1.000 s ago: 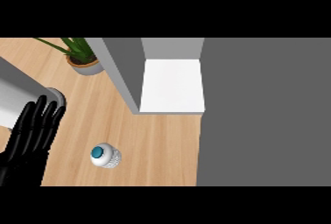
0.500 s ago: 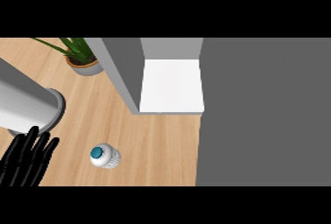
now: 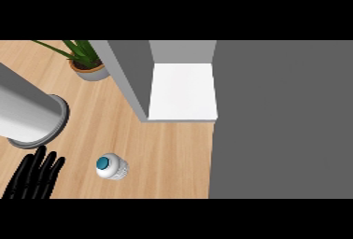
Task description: Pick up the bottled water, place it into the cabinet and close the cabinet
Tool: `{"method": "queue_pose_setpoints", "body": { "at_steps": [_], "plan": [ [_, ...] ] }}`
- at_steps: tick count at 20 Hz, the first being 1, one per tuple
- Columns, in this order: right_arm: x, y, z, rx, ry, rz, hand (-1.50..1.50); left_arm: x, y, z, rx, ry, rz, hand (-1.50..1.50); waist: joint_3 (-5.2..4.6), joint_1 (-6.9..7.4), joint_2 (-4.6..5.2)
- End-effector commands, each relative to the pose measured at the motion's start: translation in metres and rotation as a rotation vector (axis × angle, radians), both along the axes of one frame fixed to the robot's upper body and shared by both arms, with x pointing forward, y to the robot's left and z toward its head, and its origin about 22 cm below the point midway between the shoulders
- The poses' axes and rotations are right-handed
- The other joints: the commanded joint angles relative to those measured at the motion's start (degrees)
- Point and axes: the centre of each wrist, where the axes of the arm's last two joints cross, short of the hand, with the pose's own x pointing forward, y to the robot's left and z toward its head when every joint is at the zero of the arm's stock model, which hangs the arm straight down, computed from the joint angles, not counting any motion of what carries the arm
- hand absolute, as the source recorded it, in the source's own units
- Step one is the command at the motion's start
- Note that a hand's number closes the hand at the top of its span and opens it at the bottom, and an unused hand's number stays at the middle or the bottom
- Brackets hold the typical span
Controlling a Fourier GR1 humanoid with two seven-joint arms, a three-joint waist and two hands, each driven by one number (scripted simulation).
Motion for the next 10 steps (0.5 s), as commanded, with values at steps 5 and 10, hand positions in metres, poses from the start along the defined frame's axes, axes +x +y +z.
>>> {"method": "queue_pose_setpoints", "body": {
  "at_steps": [5, 10],
  "plan": [
    [-0.026, -0.004, 0.014, -0.006, -0.028, -0.01, -1.5, 0.011, 0.009, -0.036, 0.025, 0.024, 0.101, -1.5, 0.0, -0.24, 0.03],
    [-0.038, -0.006, 0.005, -0.007, -0.028, -0.003, -1.5, 0.016, 0.026, -0.063, 0.033, 0.062, 0.124, -1.5, 0.01, -0.46, -0.02]
  ]
}}
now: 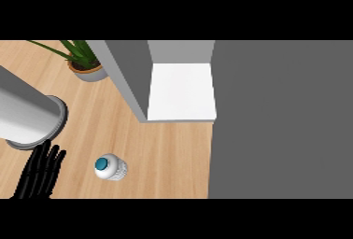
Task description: Pick up the bottled water, place it into the cabinet and close the cabinet
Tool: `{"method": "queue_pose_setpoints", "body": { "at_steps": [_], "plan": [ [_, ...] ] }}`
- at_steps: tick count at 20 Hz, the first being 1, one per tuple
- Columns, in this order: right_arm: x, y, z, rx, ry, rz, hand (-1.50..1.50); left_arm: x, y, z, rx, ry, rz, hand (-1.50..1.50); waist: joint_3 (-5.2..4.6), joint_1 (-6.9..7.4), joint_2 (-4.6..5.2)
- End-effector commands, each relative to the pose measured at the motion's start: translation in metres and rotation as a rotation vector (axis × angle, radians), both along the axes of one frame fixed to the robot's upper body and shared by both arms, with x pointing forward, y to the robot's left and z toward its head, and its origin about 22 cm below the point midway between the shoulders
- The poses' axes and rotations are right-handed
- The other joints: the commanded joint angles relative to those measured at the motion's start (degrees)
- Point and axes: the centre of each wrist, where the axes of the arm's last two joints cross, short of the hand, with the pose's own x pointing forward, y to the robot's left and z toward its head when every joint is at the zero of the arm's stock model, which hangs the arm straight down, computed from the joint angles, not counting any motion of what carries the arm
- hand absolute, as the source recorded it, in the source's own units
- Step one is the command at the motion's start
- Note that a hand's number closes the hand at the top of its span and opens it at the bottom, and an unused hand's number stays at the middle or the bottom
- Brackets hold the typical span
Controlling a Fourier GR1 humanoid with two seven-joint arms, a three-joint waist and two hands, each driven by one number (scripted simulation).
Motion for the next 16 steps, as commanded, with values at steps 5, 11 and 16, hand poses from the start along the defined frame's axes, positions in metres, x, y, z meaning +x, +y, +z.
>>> {"method": "queue_pose_setpoints", "body": {
  "at_steps": [5, 11, 16],
  "plan": [
    [-0.027, 0.003, 0.02, -0.001, -0.031, 0.012, -1.5, 0.031, 0.027, -0.055, -0.022, 0.044, 0.003, -1.5, -0.03, -0.5, 0.03],
    [-0.031, -0.007, 0.025, -0.026, -0.044, 0.026, -1.5, 0.046, 0.017, -0.092, 0.004, 0.075, 0.038, -1.5, -0.01, -0.27, 0.11],
    [-0.043, -0.002, 0.024, -0.019, -0.049, 0.014, -1.5, 0.042, 0.019, -0.139, -0.041, 0.071, 0.083, -1.5, -0.06, -0.73, 0.02]
  ]
}}
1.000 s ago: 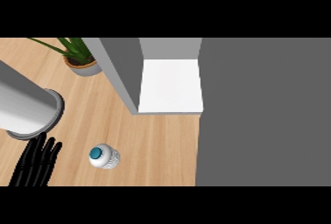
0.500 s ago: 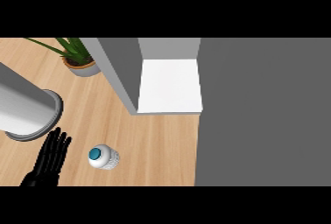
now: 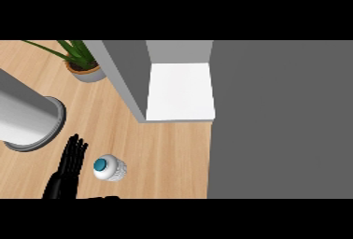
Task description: Pick up the bottled water, place it into the cabinet and close the cabinet
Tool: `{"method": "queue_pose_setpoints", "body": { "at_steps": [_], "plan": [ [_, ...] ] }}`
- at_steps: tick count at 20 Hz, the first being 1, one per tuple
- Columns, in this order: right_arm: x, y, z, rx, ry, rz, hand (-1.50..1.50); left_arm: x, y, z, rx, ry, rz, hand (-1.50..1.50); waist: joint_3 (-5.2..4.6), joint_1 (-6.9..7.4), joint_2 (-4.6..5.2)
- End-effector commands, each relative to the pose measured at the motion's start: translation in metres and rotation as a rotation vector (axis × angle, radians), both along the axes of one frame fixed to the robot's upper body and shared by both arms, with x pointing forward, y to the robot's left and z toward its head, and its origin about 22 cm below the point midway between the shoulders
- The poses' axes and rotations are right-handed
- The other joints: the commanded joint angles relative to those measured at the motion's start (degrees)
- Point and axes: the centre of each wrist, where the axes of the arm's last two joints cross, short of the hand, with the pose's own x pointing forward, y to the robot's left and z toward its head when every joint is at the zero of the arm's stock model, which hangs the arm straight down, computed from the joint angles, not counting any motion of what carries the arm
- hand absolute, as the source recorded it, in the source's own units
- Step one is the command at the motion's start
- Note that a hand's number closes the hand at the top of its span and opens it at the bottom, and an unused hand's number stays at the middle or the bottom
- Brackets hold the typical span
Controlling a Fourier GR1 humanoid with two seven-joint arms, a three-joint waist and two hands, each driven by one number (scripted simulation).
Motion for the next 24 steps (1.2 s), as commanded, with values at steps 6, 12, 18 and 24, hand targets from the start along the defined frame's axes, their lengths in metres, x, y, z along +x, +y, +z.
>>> {"method": "queue_pose_setpoints", "body": {
  "at_steps": [6, 12, 18, 24],
  "plan": [
    [-0.02, 0.001, 0.029, 0.012, -0.038, 0.003, -1.5, 0.007, 0.014, -0.069, -0.013, 0.019, 0.046, -1.5, -0.05, -0.36, 0.04],
    [-0.014, 0.0, 0.028, 0.016, -0.045, 0.027, -1.5, 0.006, 0.0, -0.09, -0.155, 0.045, -0.083, -1.5, -0.02, 0.39, 0.16],
    [-0.026, 0.001, 0.03, 0.024, -0.029, 0.004, -1.5, 0.011, -0.01, -0.115, -0.207, 0.039, -0.108, -1.5, -0.07, -0.35, 0.1],
    [-0.022, -0.008, 0.004, 0.022, -0.008, 0.008, -1.5, 0.037, -0.024, -0.113, -0.27, -0.003, -0.046, 1.5, -0.01, -0.07, 0.14]
  ]
}}
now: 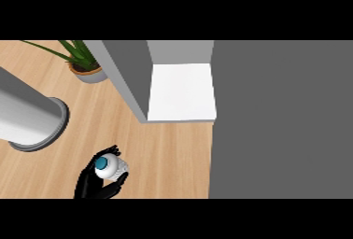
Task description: Pick up the bottled water, place it into the cabinet and close the cabinet
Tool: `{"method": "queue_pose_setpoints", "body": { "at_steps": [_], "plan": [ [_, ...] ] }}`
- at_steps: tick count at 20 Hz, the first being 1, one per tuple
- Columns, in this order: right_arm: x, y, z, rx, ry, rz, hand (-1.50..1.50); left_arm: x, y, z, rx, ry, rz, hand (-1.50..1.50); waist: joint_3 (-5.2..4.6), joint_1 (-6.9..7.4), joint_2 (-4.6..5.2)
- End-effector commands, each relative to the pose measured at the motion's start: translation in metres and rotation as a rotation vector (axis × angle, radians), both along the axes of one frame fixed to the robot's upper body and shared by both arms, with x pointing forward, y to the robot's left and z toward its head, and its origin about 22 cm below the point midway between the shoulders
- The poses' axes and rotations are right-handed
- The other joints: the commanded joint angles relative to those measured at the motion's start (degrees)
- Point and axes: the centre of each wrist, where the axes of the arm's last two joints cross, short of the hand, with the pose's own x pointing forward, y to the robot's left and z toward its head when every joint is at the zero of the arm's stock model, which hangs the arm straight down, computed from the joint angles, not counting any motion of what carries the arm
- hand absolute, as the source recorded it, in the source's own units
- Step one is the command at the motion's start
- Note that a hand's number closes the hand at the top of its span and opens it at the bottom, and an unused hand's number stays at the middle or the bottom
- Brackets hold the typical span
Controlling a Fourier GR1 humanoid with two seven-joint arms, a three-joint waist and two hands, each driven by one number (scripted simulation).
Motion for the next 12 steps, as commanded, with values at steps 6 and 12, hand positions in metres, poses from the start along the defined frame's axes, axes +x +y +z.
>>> {"method": "queue_pose_setpoints", "body": {
  "at_steps": [6, 12],
  "plan": [
    [-0.004, 0.001, 0.017, 0.011, -0.042, 0.01, -1.5, 0.012, -0.001, -0.007, -0.108, -0.004, 0.015, 1.5, -0.98, -0.53, 0.43],
    [-0.002, 0.002, 0.02, -0.001, -0.045, 0.015, -1.5, 0.011, -0.024, -0.012, -0.108, -0.048, 0.004, 1.5, -1.06, -0.8, 0.54]
  ]
}}
